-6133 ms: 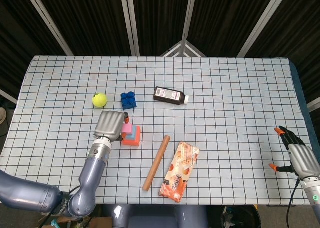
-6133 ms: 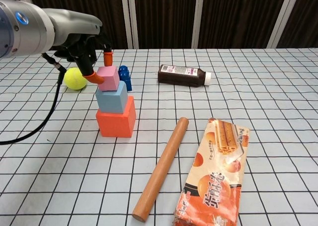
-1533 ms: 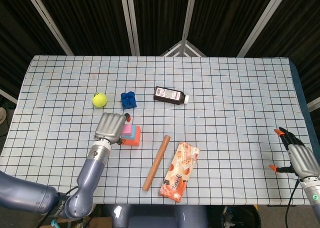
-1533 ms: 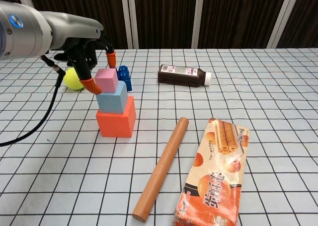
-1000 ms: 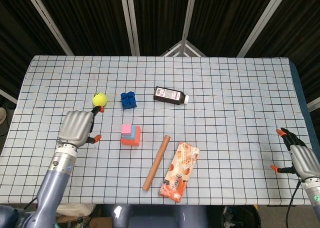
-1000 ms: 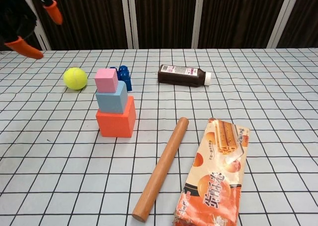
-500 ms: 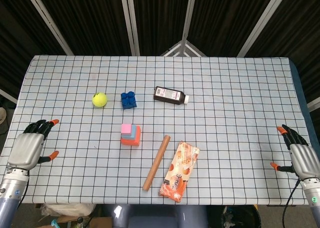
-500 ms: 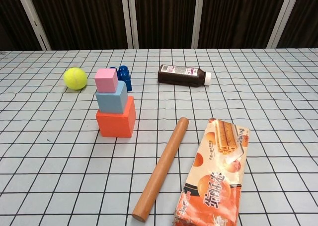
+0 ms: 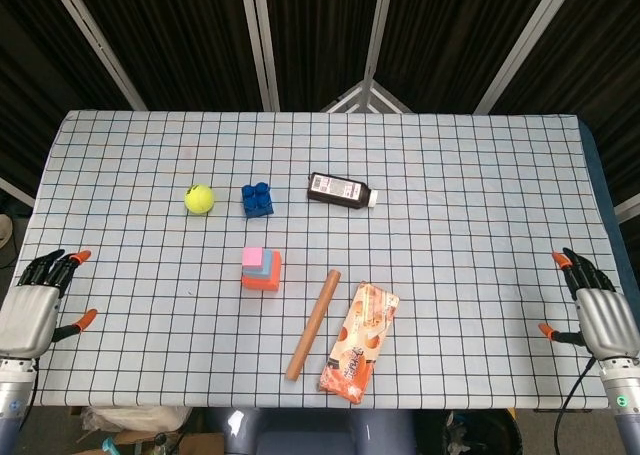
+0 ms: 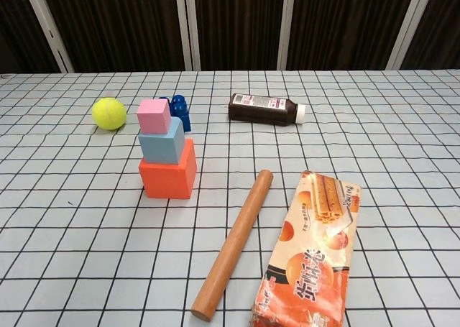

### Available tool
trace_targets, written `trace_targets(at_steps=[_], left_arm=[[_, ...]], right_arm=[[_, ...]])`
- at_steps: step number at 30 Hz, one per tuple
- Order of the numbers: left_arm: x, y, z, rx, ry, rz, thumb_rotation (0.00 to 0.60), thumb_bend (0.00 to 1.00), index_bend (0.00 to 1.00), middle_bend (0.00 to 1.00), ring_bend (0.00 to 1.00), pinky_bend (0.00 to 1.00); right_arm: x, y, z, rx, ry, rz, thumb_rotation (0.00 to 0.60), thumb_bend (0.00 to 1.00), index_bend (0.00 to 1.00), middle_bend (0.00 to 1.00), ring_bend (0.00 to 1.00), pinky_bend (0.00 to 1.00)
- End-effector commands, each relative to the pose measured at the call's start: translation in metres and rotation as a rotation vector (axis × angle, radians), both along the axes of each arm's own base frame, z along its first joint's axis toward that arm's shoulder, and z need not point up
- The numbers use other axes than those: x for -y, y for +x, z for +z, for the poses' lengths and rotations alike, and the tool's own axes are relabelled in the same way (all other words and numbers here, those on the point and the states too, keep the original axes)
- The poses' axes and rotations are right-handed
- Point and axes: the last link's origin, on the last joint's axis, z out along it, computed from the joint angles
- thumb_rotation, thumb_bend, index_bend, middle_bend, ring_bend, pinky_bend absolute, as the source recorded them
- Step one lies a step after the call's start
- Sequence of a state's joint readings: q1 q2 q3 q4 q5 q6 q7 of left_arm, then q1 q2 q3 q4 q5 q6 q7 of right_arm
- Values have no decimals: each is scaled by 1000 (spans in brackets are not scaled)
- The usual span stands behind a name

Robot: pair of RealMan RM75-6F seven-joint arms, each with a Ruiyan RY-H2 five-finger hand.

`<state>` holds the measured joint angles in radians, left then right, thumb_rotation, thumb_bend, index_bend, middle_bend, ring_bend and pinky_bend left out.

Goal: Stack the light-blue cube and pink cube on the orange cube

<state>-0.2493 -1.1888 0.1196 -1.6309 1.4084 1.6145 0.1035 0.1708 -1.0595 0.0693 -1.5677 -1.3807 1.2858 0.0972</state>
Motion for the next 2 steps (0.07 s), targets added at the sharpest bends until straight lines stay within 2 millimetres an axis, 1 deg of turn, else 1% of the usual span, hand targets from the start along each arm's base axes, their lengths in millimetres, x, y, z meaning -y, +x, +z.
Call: trace_targets(at_steps=[1, 2], left_arm=[[1, -1, 2, 5, 1, 5, 600, 245, 152, 201, 125, 140], [1, -1, 2, 7, 4, 6, 600, 245, 152, 202, 125, 140]], right_arm=[[1, 0, 0, -2, -2, -5, 600, 128, 0, 15, 60, 157], [1, -1, -1, -2, 0, -9, 600, 129, 0, 15, 60, 156]])
